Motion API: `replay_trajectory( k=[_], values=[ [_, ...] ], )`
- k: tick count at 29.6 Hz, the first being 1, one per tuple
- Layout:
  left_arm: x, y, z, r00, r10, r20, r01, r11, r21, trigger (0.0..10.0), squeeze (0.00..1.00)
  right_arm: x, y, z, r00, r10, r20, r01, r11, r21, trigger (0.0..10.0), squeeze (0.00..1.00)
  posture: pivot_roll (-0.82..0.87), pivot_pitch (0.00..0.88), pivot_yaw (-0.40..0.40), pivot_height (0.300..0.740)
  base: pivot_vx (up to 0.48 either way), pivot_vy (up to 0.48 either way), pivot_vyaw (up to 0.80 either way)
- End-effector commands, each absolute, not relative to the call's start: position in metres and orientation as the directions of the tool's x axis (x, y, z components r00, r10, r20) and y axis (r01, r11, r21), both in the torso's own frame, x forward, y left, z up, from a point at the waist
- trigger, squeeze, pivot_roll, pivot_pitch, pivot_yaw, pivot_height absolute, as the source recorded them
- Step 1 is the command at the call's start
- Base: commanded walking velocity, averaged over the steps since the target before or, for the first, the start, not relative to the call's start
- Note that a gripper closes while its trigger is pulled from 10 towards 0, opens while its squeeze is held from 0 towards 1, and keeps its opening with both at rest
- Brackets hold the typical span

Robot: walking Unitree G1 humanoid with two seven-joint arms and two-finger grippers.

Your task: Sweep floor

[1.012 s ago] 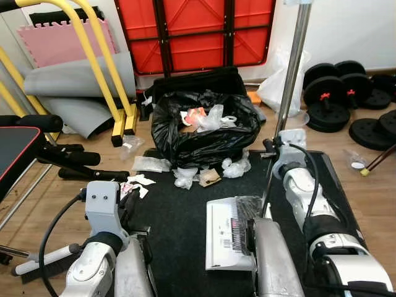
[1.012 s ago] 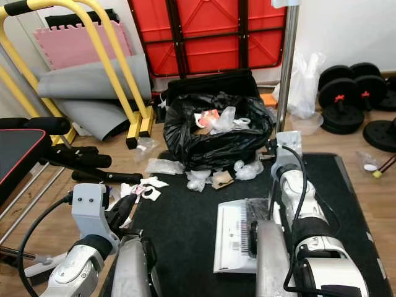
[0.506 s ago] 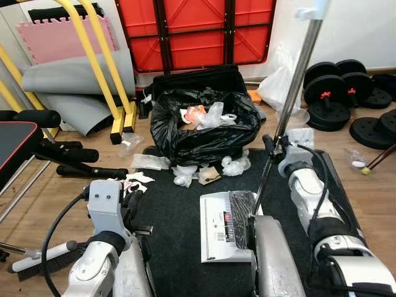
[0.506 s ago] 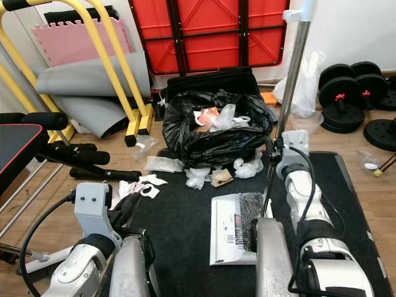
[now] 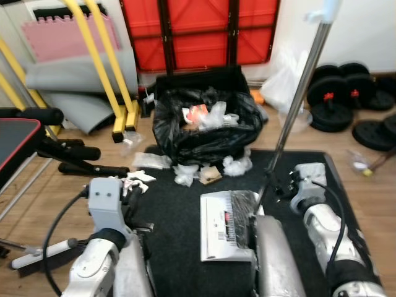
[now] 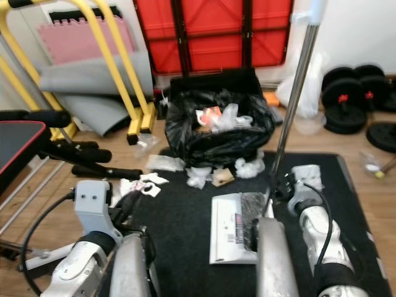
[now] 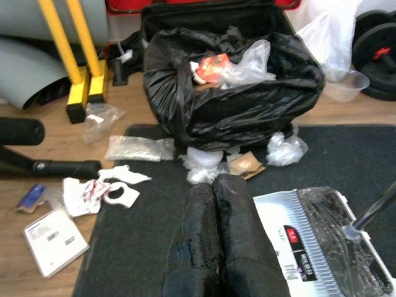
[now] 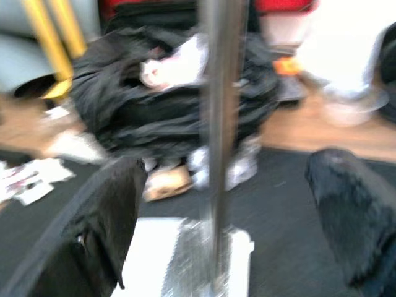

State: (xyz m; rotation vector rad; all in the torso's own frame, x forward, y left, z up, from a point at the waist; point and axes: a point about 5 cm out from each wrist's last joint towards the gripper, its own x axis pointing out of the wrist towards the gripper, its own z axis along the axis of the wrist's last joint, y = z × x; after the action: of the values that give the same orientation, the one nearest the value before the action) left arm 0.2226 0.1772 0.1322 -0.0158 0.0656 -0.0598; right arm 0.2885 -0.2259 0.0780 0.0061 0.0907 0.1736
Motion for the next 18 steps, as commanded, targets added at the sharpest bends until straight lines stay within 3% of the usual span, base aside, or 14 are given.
replay_trajectory(
  k=[1,2,4,8,10,18],
  values=[
    [0.223,0.177,0.131,0.995,-0.071,-0.069,0.07,0.997,-0.026,10.0,0.0,0.28,-0.203,0.098,0.942,0.333,-0.028,-0.332,0.943,0.035,10.0,0.0,-0.12,0.021,0.012,0.424,0.0,0.0,0.0],
    [0.223,0.177,0.131,0.995,-0.071,-0.069,0.07,0.997,-0.026,10.0,0.0,0.28,-0.203,0.098,0.942,0.333,-0.028,-0.332,0.943,0.035,10.0,0.0,-0.12,0.021,0.012,0.424,0.0,0.0,0.0],
    [0.223,0.168,0.134,0.994,-0.095,-0.053,0.093,0.995,-0.033,10.0,0.0,0.266,-0.182,0.114,0.886,0.463,0.011,-0.463,0.886,-0.011,10.0,0.0,-0.12,0.017,0.013,0.434,0.0,0.0,0.0],
    [0.221,0.162,0.134,0.993,-0.111,-0.051,0.109,0.994,-0.031,10.0,0.0,0.26,-0.174,0.118,0.865,0.502,0.016,-0.501,0.865,-0.021,10.0,0.0,-0.13,0.011,0.01,0.439,0.0,0.0,0.0],
    [0.212,0.152,0.132,0.993,-0.102,-0.057,0.102,0.995,-0.001,10.0,0.0,0.242,-0.16,0.122,0.833,0.554,0.022,-0.553,0.833,-0.033,10.0,0.0,-0.13,0.005,0.001,0.449,0.0,0.0,0.0],
    [0.199,0.152,0.121,0.995,-0.038,-0.096,0.046,0.995,0.087,10.0,0.0,0.228,-0.161,0.123,0.849,0.529,-0.011,-0.528,0.849,0.015,10.0,0.0,-0.13,0.0,-0.005,0.474,0.0,0.0,0.0]
  ],
)
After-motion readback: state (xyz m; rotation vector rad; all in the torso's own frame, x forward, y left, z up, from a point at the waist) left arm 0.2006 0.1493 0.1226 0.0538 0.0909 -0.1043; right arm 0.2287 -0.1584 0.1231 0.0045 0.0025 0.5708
